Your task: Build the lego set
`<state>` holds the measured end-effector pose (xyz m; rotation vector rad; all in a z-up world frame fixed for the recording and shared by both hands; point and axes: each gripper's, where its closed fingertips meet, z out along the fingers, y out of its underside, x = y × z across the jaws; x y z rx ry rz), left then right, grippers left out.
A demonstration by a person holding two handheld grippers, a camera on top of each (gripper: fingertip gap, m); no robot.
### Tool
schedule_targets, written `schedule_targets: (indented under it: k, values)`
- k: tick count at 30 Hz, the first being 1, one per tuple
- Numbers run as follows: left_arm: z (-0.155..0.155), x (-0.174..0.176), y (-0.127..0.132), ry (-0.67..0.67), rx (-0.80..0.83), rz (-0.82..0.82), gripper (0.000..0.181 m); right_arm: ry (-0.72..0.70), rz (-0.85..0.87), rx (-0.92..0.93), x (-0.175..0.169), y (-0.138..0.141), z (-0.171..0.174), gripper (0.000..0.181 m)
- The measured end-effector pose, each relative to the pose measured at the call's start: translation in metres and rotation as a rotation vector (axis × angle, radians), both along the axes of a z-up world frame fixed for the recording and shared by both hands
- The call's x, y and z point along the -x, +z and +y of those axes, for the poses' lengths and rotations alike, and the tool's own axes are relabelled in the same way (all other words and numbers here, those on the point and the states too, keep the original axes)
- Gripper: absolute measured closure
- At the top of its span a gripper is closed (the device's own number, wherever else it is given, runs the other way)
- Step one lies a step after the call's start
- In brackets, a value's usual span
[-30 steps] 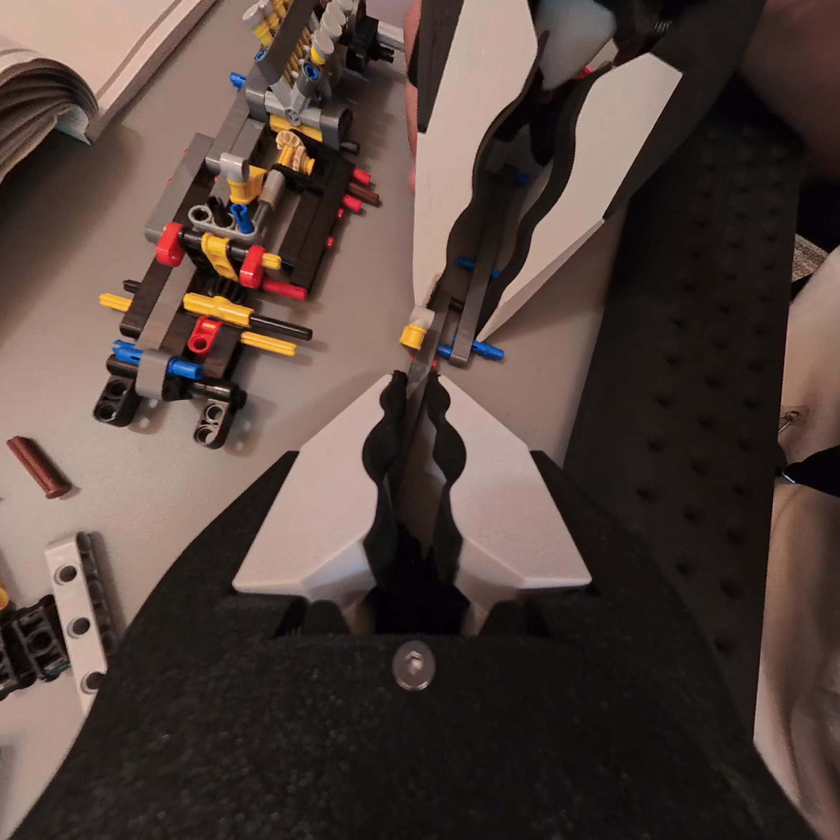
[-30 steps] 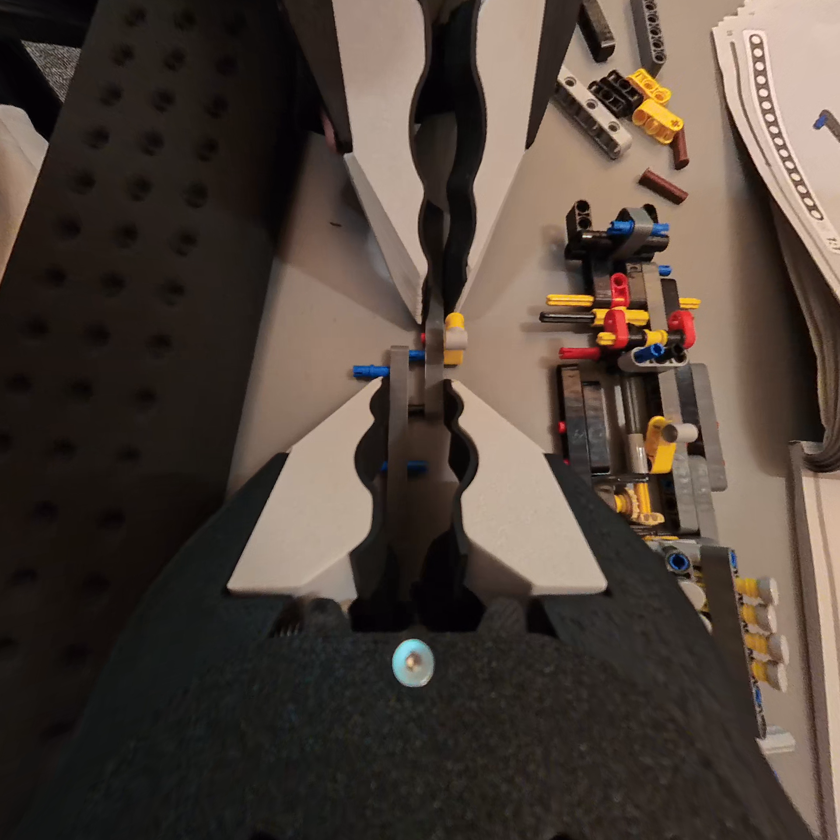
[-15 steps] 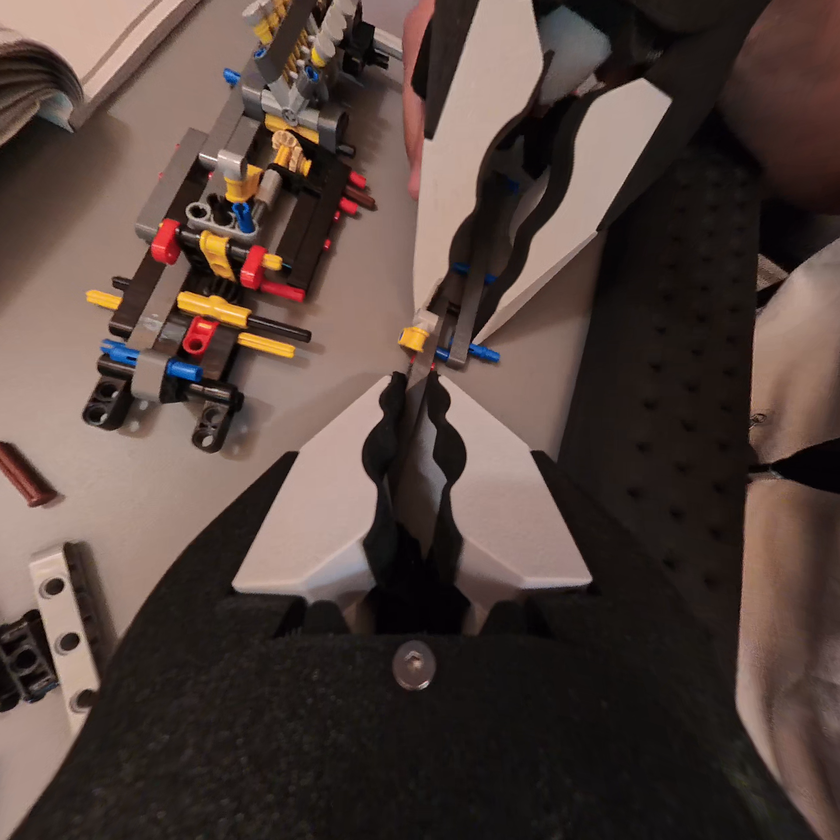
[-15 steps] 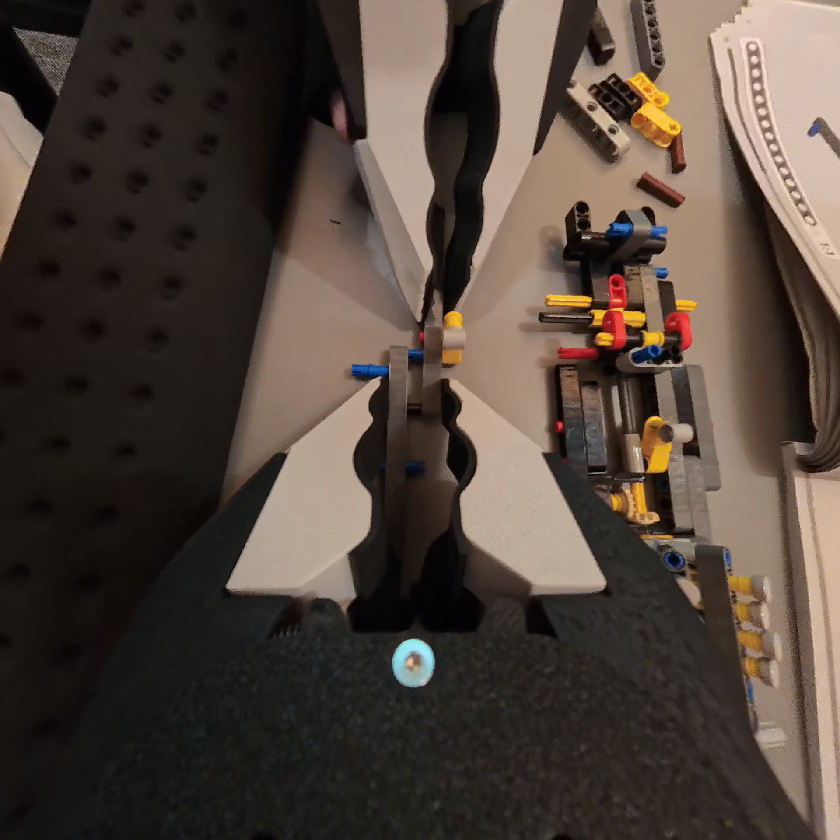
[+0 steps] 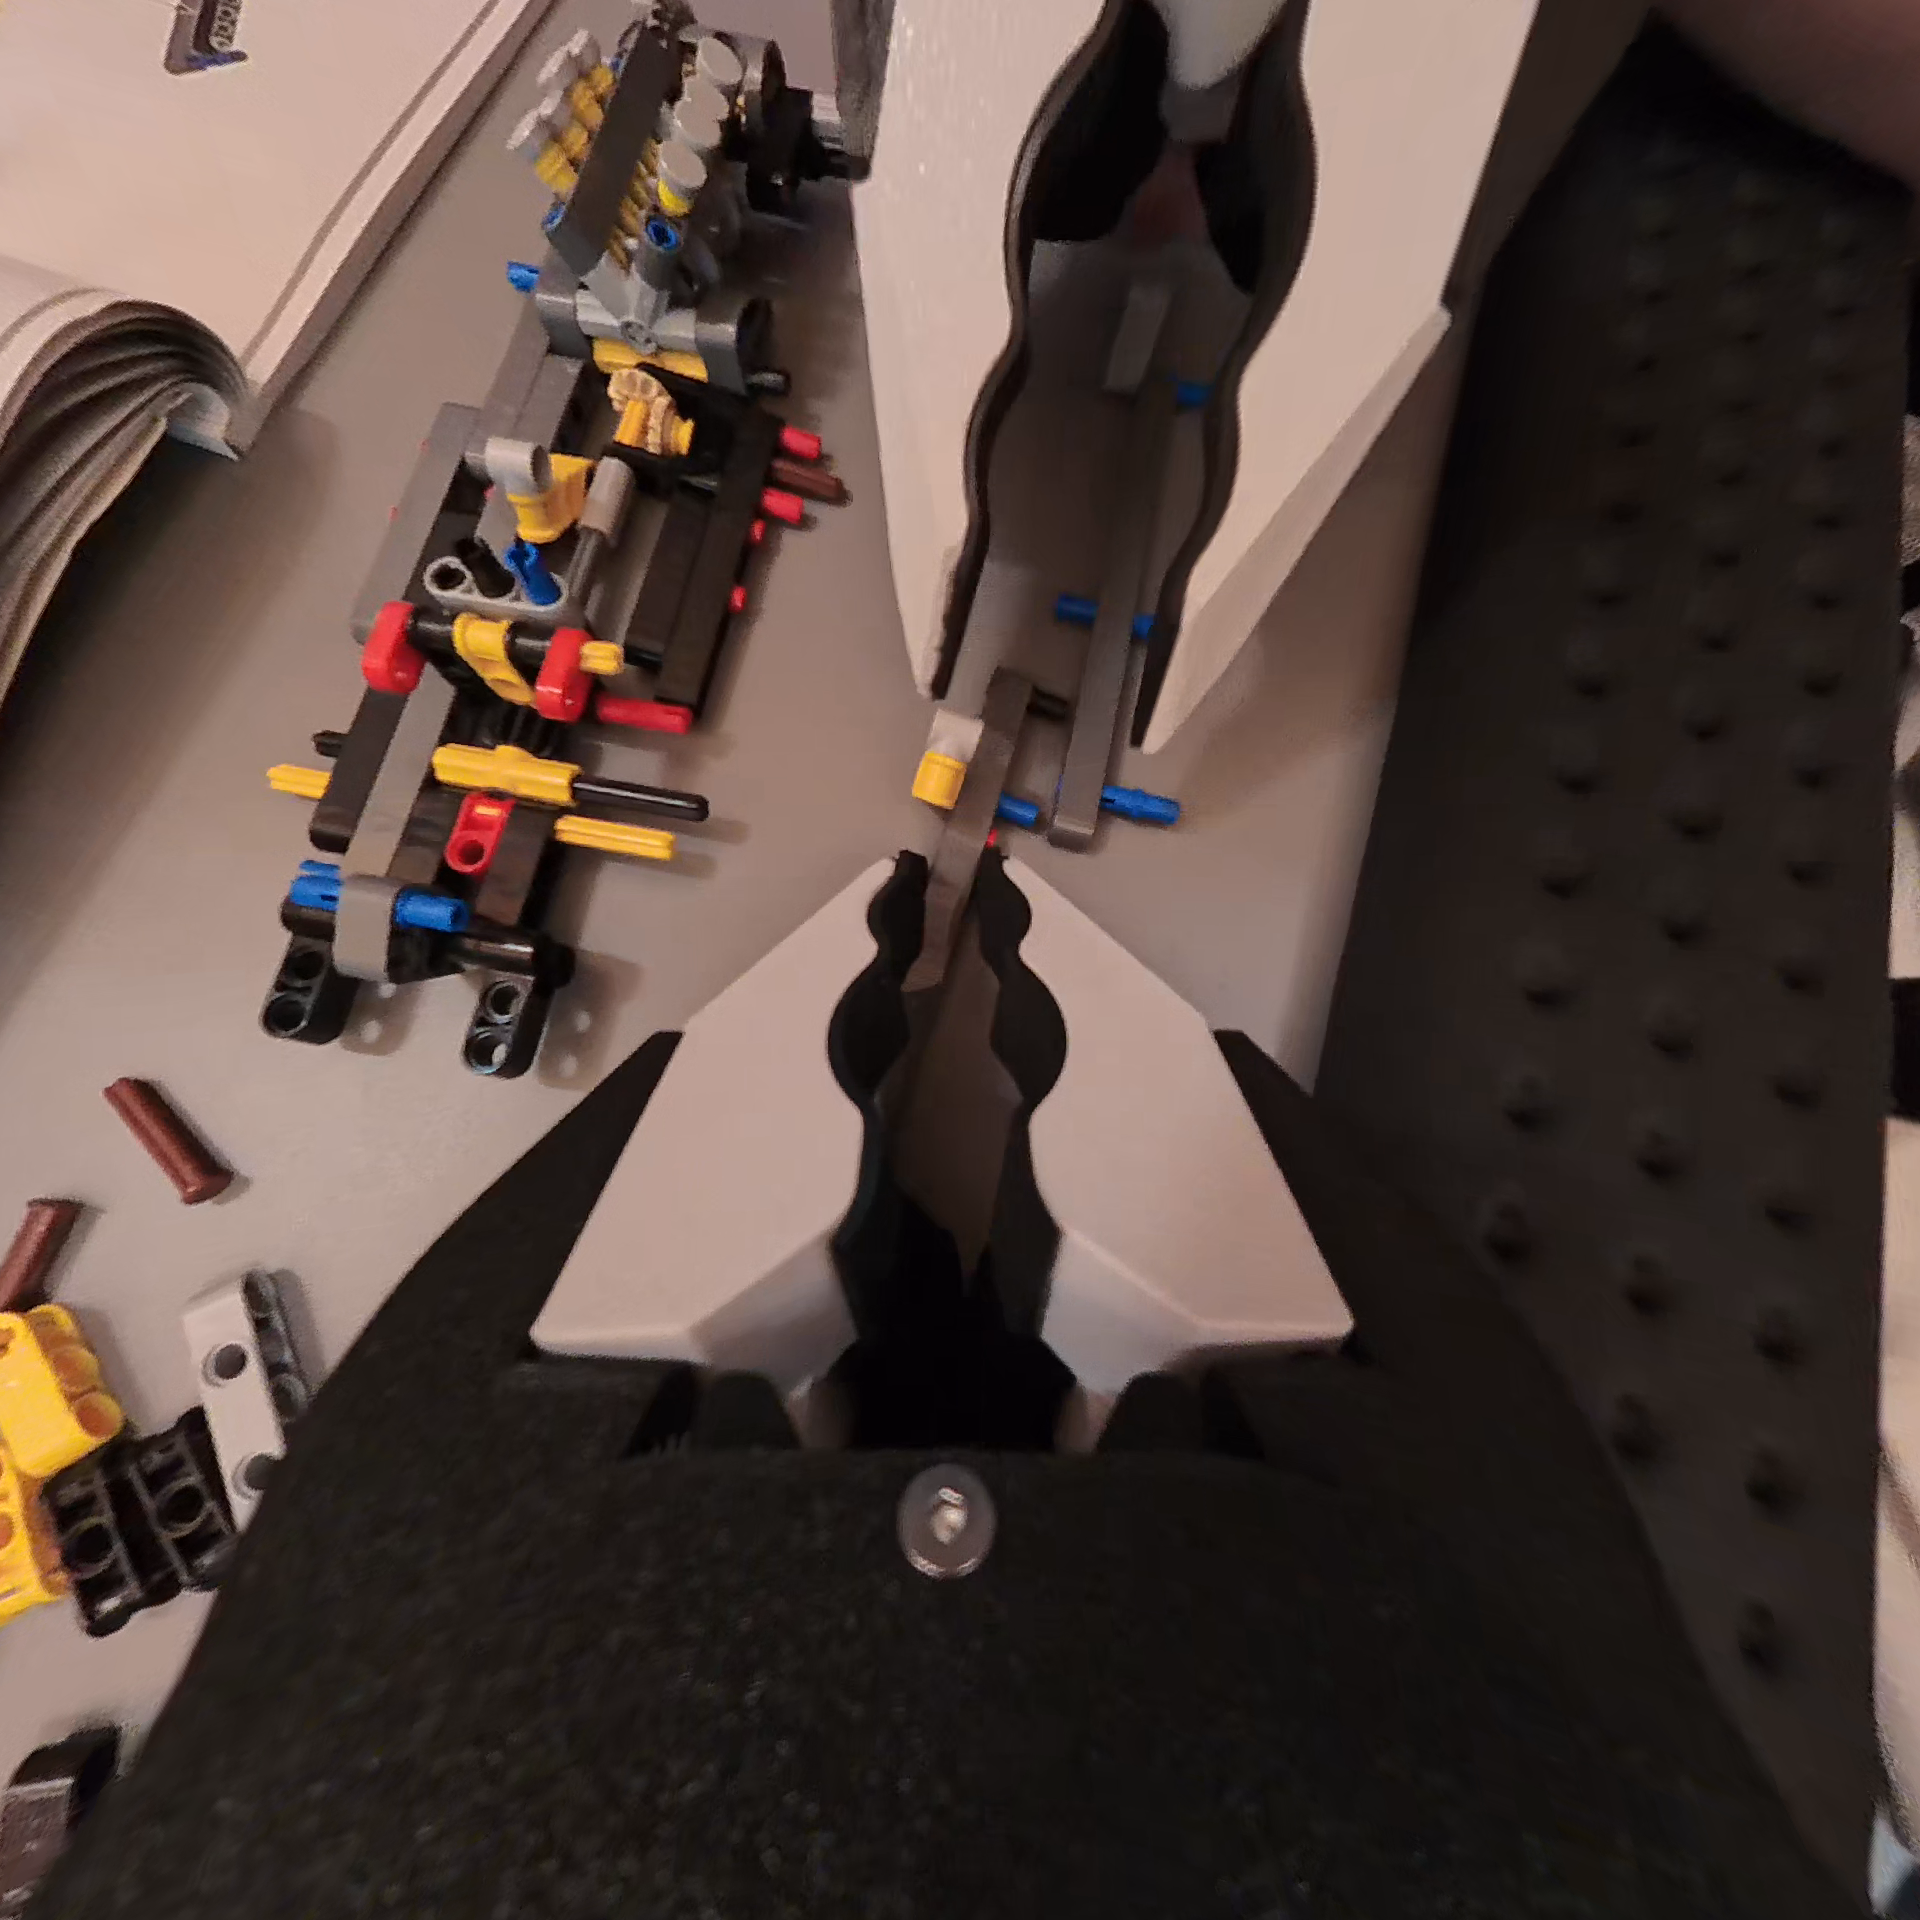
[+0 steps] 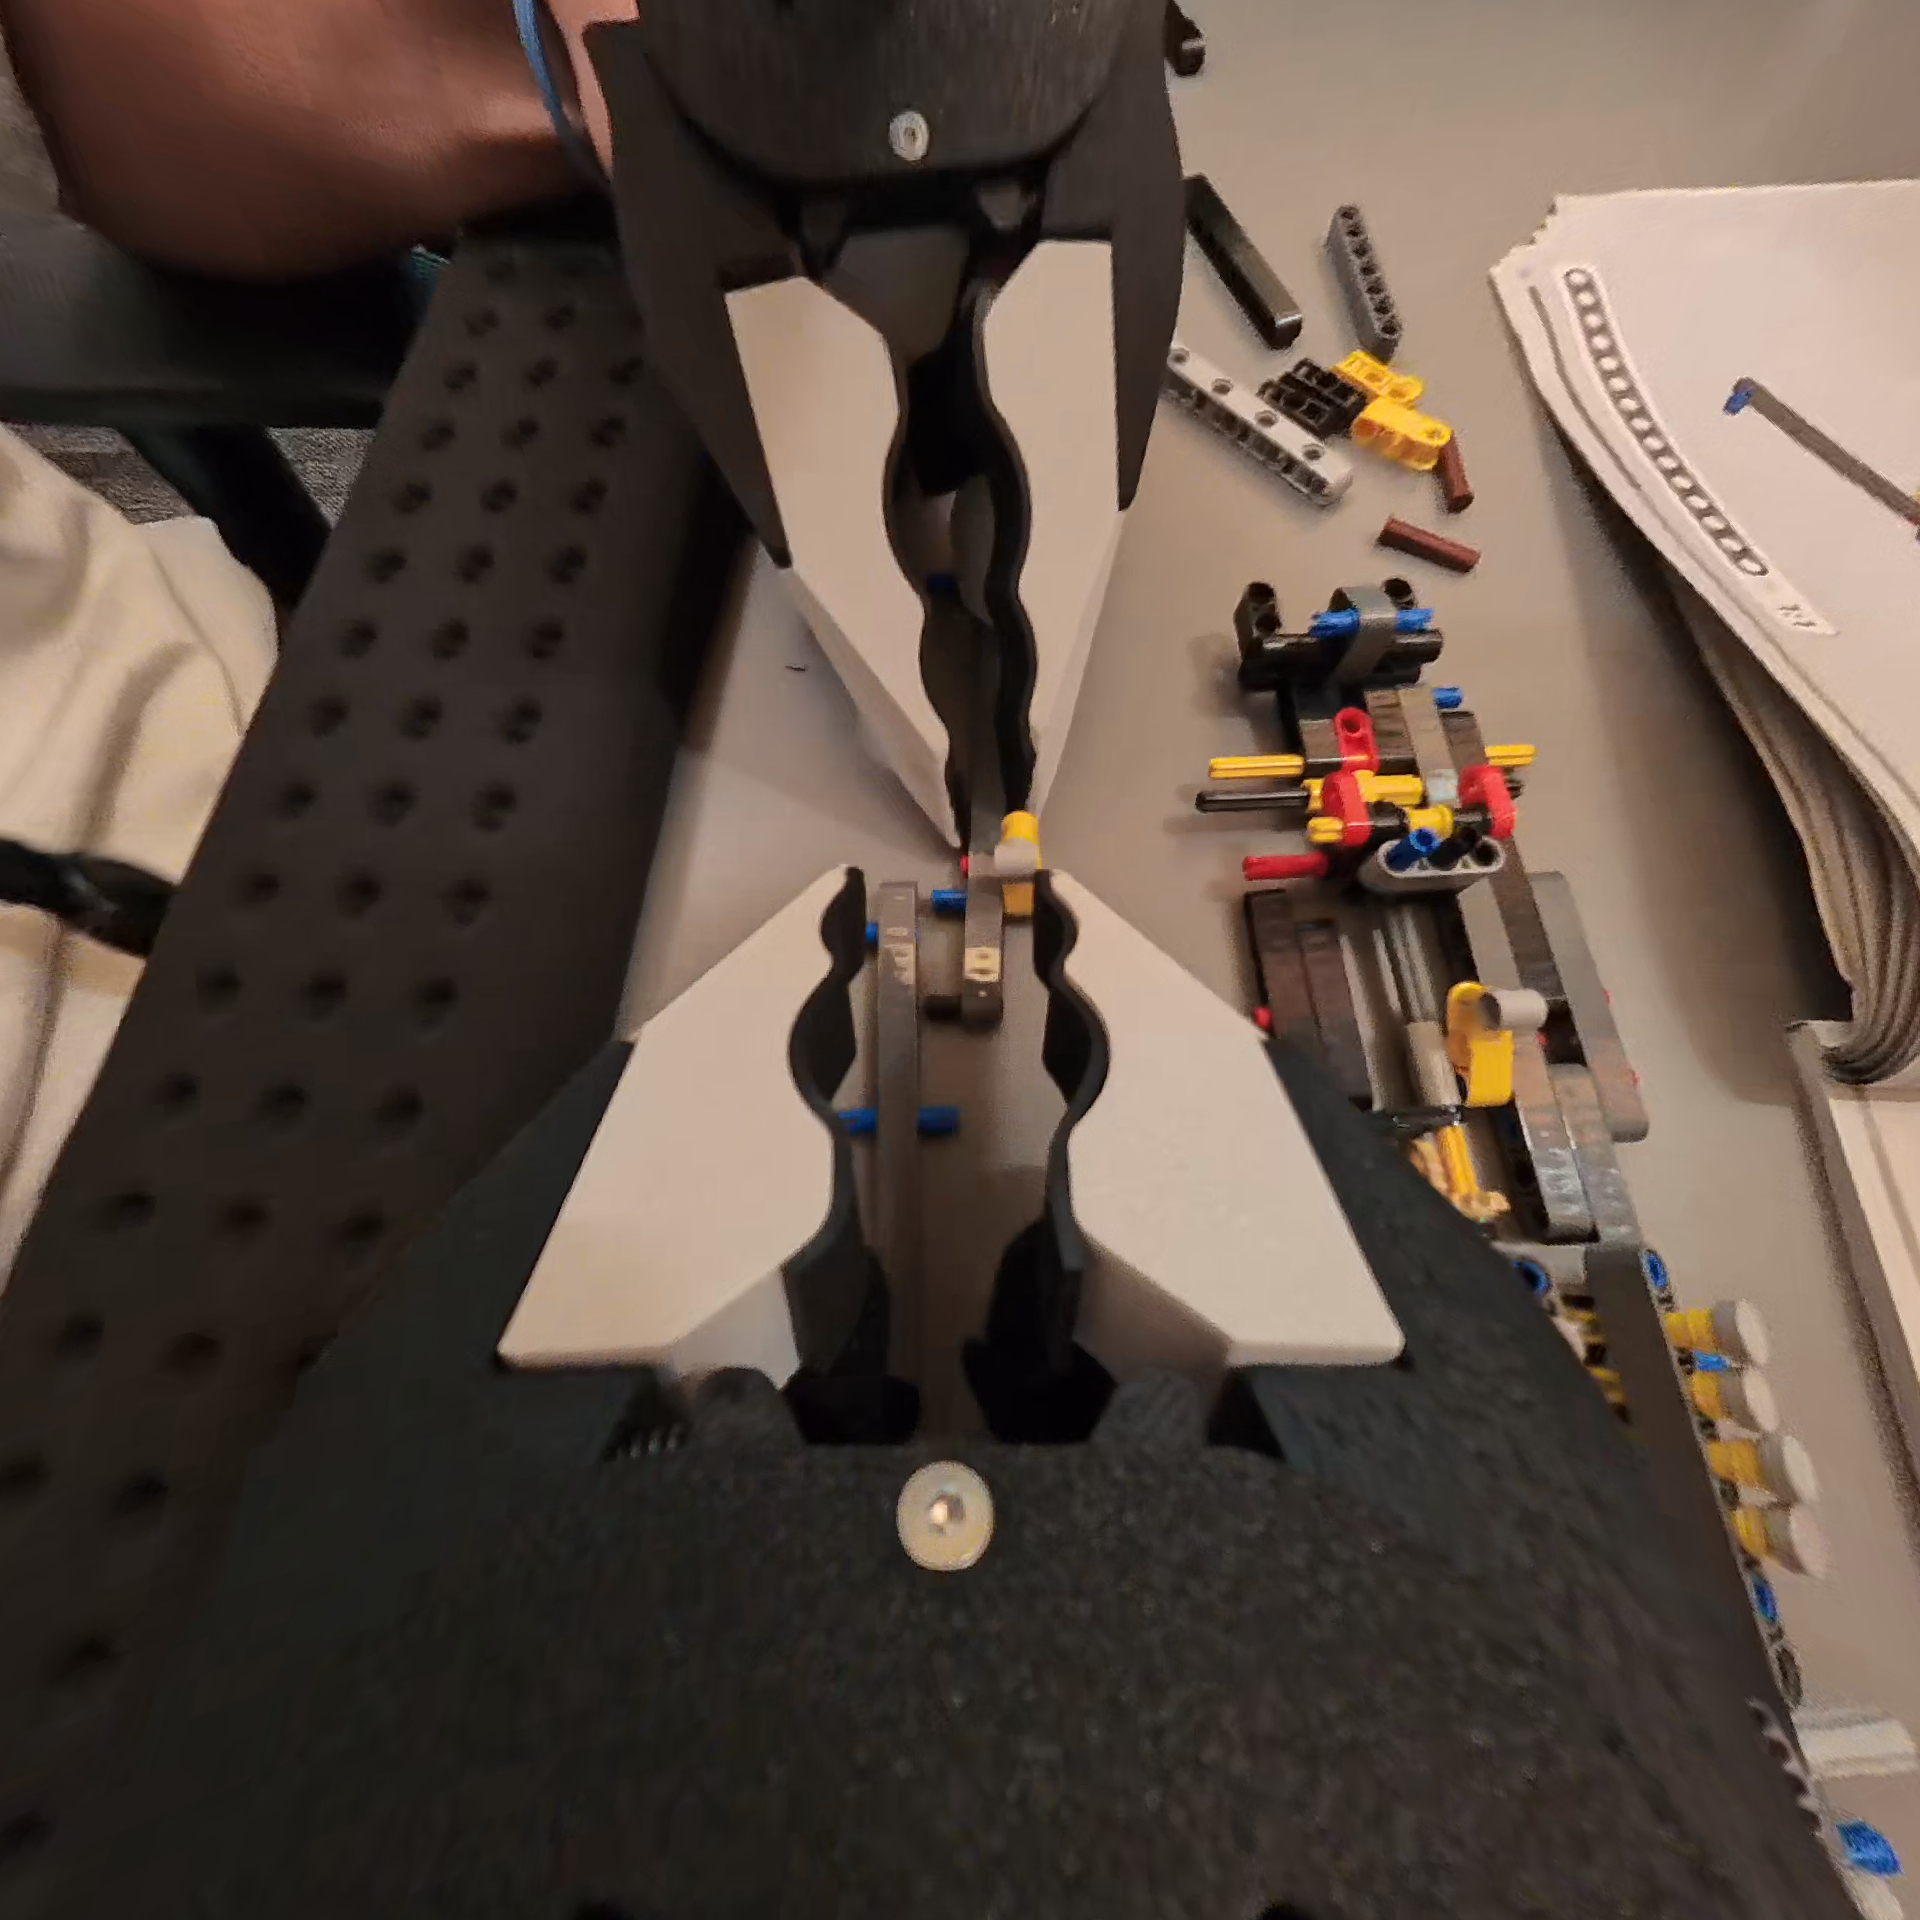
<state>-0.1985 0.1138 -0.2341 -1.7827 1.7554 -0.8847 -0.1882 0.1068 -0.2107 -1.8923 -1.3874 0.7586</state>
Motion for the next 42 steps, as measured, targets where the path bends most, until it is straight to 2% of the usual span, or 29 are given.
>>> schedule_targets:
  k: [5, 12, 15, 18, 42]
  values:
    - [0.000, 0.000, 0.000, 0.003, 0.012, 0.000, 0.173, -0.019, -0.123, -0.011, 0.005, -0.019, 0.003, 0.148]
    - [-0.001, 0.000, 0.000, -0.005, 0.012, 0.000, 0.172, -0.004, -0.174, -0.017, 0.005, -0.023, 0.000, 0.145]
    - [-0.001, 0.000, 0.000, -0.005, 0.011, 0.000, 0.172, -0.012, -0.134, 0.005, 0.008, -0.014, 0.000, 0.144]
    - [-0.002, 0.000, 0.000, -0.008, 0.014, 0.001, 0.172, -0.006, -0.199, -0.009, 0.004, -0.024, 0.000, 0.147]
    - [-0.004, -0.001, -0.001, -0.014, 0.039, 0.010, 0.172, 0.005, -0.216, -0.009, 0.001, -0.025, 0.000, 0.151]
